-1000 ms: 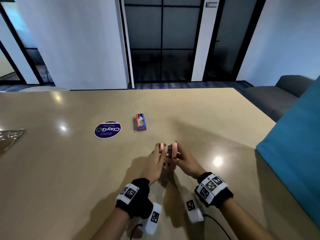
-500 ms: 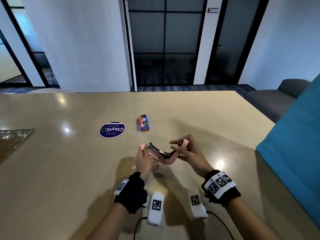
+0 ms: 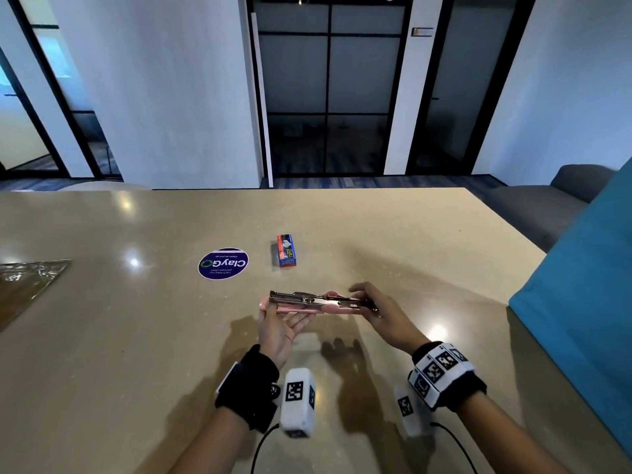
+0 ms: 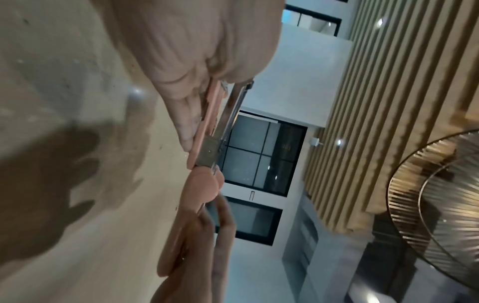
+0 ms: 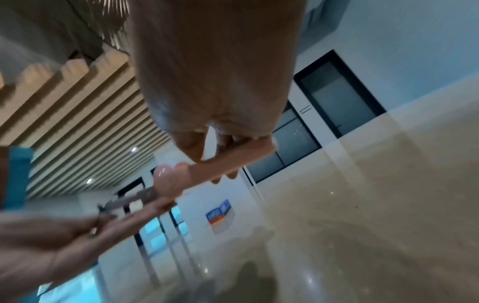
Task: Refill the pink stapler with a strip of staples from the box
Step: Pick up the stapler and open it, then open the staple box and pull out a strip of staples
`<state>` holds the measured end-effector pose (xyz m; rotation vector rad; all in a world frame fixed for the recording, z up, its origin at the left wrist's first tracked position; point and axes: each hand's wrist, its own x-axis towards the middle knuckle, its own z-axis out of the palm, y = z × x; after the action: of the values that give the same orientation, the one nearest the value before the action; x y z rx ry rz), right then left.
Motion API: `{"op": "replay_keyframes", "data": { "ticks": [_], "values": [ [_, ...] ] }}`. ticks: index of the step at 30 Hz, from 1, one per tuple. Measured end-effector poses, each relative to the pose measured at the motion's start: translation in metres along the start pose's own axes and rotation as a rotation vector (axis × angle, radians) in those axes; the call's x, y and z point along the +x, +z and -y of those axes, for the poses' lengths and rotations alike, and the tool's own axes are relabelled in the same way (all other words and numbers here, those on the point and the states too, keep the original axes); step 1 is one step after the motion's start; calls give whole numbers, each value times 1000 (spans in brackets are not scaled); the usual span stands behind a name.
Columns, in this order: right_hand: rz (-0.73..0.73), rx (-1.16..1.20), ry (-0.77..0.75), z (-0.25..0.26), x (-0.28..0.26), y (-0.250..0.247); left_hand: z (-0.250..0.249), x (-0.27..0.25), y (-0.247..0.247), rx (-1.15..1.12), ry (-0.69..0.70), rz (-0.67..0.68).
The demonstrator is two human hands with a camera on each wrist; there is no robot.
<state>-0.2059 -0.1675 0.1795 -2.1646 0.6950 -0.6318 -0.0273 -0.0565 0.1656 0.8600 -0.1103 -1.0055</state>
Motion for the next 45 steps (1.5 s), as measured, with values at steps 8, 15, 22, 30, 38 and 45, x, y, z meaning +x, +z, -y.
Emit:
{"op": "replay_keyframes", "data": {
  "ticks": [8,15,22,30,38,45],
  "values": [
    [155,-213,-35,1,3,12,8,5,7,21,-90,-6],
    [127,-533,40,-9,11,10,21,22,18,256,-133,87],
    [-35,-344,0,-37,22,12,29,36,46,419,-147,108],
    [-149,-558,367,-73,48,-12,25,48,44,666,-146,29],
    [-156,-679,605,-80,67,-10,13,57,34,697,-105,-29],
    [-169,-771,521,-65,75,-3,-8,103,27,1349,225,-71]
  ]
}}
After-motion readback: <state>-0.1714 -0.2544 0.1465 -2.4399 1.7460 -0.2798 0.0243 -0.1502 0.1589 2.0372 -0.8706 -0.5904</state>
